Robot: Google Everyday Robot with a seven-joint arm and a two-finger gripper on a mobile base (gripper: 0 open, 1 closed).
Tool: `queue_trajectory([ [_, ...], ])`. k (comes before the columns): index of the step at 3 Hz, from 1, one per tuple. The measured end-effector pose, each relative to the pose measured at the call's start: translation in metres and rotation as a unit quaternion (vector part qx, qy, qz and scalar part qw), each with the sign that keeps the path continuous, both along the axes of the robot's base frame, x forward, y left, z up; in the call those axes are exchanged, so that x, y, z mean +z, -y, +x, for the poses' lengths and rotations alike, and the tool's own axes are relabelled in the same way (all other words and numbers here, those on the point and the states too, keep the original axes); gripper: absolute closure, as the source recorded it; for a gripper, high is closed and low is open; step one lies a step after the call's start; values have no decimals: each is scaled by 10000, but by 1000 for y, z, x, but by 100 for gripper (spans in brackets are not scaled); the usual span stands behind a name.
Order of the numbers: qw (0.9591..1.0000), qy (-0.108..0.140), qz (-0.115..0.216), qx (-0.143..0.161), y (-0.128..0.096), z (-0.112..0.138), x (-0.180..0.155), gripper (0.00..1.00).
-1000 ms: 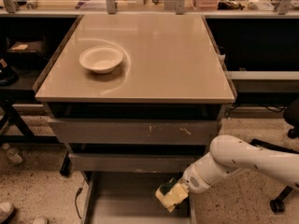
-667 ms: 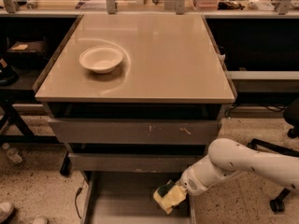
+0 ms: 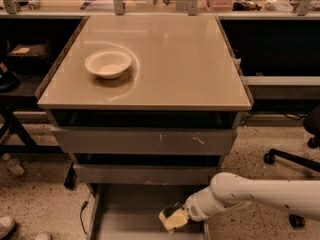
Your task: Place sponge into bottom drawer
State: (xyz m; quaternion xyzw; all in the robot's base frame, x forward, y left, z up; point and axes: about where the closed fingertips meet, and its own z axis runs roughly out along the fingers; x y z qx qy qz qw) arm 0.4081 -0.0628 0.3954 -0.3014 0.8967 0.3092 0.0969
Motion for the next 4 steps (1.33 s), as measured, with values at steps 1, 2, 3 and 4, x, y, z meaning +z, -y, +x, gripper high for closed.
queue_trajectory([
  [1, 10000, 0, 0, 0, 0, 0, 0, 100],
  [2, 9995, -18, 282, -120, -9, 5, -23, 100],
  [3, 9975, 60, 646, -285, -21, 17, -59, 100],
  [4, 9934, 122, 1077, -376, -30, 27, -91, 100],
])
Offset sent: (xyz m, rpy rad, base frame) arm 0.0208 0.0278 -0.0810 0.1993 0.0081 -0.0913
